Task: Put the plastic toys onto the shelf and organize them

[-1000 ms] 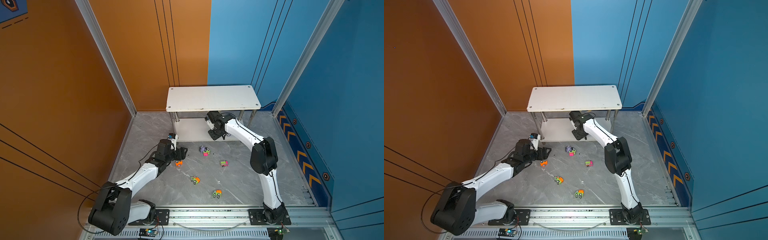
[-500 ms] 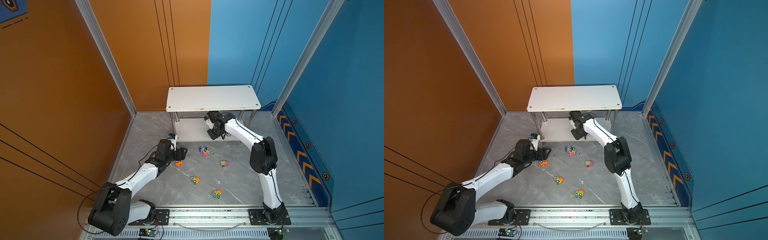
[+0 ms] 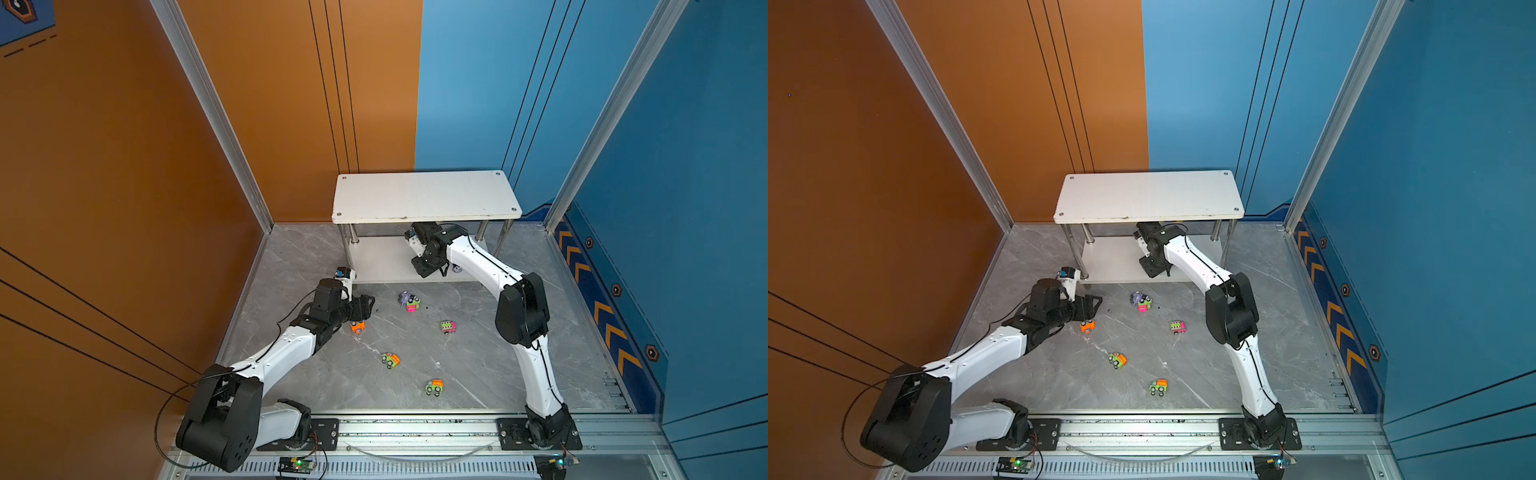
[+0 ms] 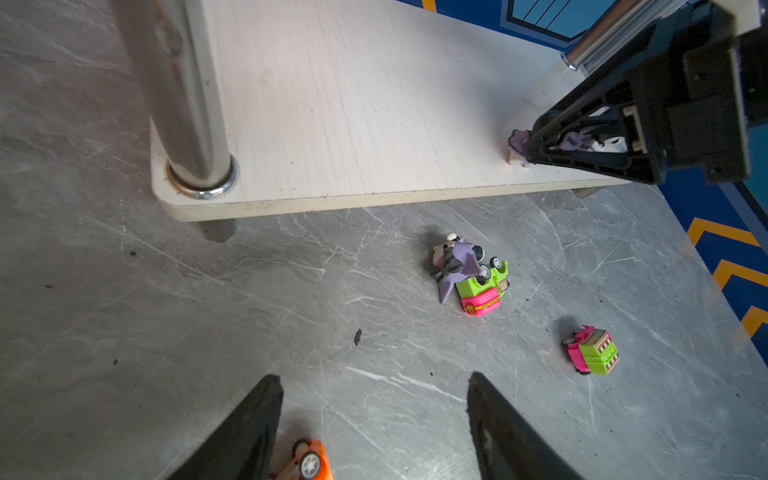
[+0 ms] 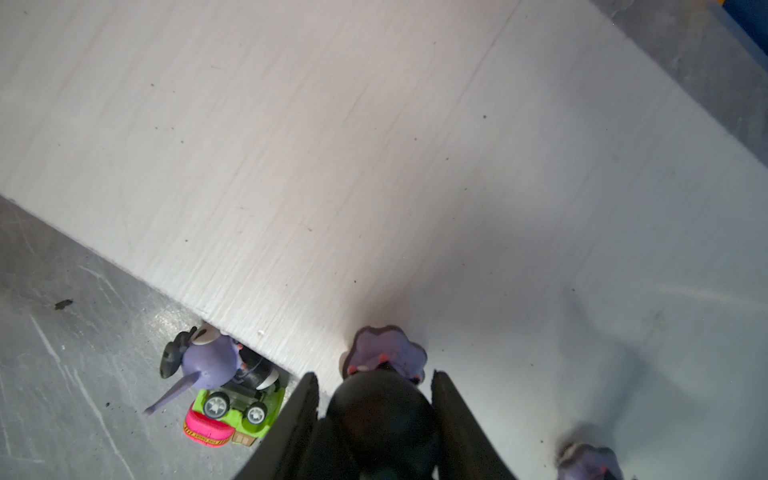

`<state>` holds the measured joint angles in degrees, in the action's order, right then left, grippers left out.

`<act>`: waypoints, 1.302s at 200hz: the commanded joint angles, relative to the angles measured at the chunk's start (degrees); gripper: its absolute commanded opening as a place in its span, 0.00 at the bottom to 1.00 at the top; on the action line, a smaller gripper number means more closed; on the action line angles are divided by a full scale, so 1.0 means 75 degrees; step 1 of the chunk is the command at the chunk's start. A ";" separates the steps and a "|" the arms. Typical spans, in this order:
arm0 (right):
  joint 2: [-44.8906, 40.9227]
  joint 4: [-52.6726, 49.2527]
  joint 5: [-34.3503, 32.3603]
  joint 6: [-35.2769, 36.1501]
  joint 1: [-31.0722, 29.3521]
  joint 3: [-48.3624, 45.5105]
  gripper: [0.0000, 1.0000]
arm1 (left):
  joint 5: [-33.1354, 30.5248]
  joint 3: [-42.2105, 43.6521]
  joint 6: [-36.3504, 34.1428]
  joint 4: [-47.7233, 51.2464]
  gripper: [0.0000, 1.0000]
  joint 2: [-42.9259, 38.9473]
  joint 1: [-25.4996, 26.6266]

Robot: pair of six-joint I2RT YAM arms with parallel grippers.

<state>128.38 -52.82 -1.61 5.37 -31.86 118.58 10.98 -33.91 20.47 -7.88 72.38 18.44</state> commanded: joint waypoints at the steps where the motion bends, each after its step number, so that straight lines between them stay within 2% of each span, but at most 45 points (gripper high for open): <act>1: 0.0274 -0.0258 -0.0070 0.0139 -0.0103 0.0101 0.39 | 0.0116 -0.0260 0.0025 0.0111 0.72 -0.0042 -0.0052; 81: 0.0250 -0.0153 -0.0152 -0.0002 -0.0132 0.0091 0.49 | 0.0118 -0.0228 0.0026 0.0113 0.73 -0.0044 -0.0032; 131: 0.0235 -0.0005 -0.0225 -0.0066 -0.0125 0.0079 0.51 | 0.0129 -0.0212 0.0025 0.0113 0.73 -0.0064 -0.0033; 195: 0.0091 0.0336 -0.0394 -0.0214 -0.0123 -0.0056 0.62 | 0.0124 -0.0225 0.0036 0.0125 0.73 -0.0041 -0.0033; 260: -0.0245 0.0675 -0.0559 -0.0328 -0.0128 -0.0369 0.64 | 0.0123 -0.0238 0.0036 0.0137 0.73 -0.0037 -0.0021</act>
<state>129.86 -49.04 -3.99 4.36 -32.47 117.01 10.98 -34.26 20.67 -7.86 72.38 18.44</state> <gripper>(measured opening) 0.636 0.727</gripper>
